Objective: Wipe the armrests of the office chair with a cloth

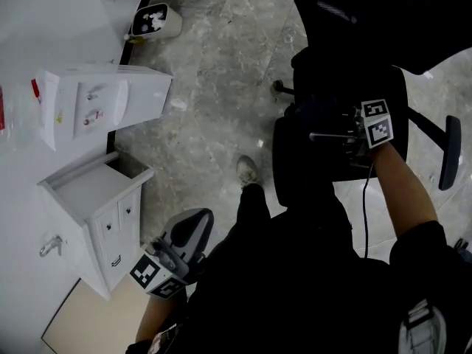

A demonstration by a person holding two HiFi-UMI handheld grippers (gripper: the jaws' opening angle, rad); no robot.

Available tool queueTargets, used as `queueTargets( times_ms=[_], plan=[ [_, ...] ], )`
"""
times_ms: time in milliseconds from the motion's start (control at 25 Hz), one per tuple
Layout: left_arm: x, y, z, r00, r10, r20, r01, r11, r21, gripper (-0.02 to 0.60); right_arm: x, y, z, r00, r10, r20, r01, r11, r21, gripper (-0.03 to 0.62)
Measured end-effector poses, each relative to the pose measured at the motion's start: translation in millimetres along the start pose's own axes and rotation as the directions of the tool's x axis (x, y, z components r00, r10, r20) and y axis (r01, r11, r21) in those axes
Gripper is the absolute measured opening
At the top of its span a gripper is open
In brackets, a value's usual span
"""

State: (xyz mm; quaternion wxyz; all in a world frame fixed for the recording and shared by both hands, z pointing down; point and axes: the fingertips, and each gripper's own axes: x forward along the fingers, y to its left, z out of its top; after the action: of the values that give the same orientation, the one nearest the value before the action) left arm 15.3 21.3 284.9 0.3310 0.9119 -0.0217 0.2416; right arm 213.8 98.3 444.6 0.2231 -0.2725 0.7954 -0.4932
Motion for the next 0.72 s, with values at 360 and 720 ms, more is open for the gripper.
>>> queueTargets(
  times_ms=[360,720],
  plan=[
    [29,-31,-4,0.994,-0.084,-0.065,0.090,0.992,0.091,-0.005,10,11,-27,0.983,-0.179,-0.038,0.172,0.975,-0.143,0.072],
    [23,-56,-7,0.990,-0.142,-0.006,0.141,0.981,0.132,-0.005,43,87,-173,0.952,-0.199,-0.234,0.161,0.972,-0.170,0.072]
  ],
)
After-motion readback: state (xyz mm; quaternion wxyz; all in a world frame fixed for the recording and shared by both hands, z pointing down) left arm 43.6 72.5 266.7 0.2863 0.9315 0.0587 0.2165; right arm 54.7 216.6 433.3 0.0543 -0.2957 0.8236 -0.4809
